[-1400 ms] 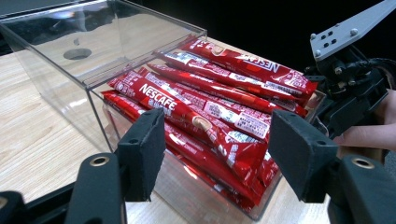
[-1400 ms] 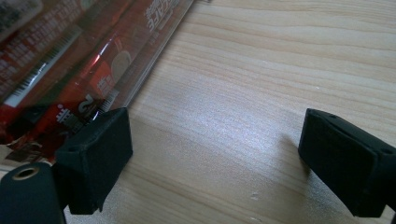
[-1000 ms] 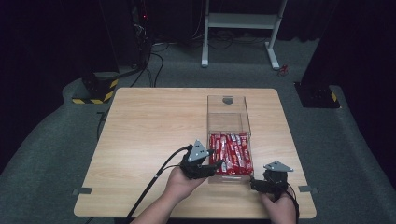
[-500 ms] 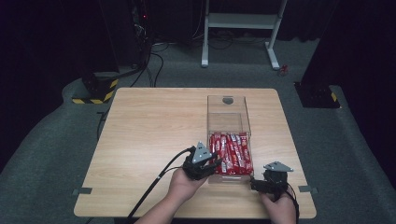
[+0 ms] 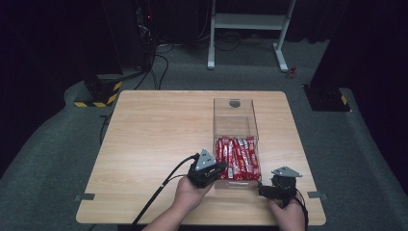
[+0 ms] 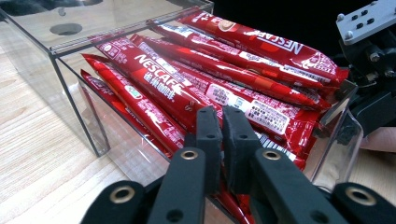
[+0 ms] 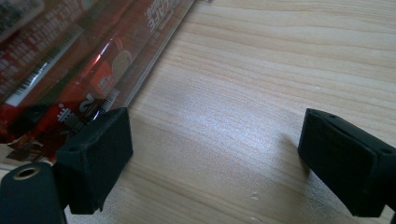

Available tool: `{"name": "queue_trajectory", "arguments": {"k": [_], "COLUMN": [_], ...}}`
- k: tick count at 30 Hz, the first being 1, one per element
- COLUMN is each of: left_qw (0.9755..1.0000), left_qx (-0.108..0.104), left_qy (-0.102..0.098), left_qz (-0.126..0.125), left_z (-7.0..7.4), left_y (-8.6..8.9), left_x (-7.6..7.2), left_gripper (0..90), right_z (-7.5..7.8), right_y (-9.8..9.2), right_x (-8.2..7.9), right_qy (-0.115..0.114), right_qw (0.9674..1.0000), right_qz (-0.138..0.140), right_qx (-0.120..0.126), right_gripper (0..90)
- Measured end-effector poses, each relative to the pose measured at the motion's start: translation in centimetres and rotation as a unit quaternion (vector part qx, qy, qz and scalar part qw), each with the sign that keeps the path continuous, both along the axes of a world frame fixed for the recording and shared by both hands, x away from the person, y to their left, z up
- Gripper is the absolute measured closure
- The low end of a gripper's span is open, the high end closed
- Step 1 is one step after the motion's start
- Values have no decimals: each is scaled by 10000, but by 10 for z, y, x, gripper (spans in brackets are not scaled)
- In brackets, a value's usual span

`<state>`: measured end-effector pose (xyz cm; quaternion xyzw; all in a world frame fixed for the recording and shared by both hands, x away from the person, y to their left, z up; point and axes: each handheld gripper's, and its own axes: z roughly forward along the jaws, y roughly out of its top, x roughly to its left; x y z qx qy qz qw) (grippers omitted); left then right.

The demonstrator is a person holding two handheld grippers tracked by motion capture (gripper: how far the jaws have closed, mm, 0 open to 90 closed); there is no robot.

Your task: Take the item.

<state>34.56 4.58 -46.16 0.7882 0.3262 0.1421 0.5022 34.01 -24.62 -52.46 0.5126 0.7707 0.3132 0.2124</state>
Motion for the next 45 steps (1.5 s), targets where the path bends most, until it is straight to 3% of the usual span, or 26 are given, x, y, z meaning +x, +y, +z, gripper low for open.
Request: {"name": "queue_trajectory", "arguments": {"k": [17,28,45], "left_qw": [9995,9993,9988], "left_qx": [-281,-344,-488], "left_qy": [108,122,41], "left_qz": [65,45,58], "left_z": [3,5,9], "left_y": [5,10,15], "left_x": [-9,-15,-14], "left_gripper": [895,896,897], "right_z": [0,0,0], "right_y": [0,0,0], "right_x": [0,0,0], "right_qy": [5,9,9], "right_qw": [10000,10000,10000], "right_qz": [0,2,3], "right_qx": [2,-5,-4], "right_gripper": [98,98,98]}}
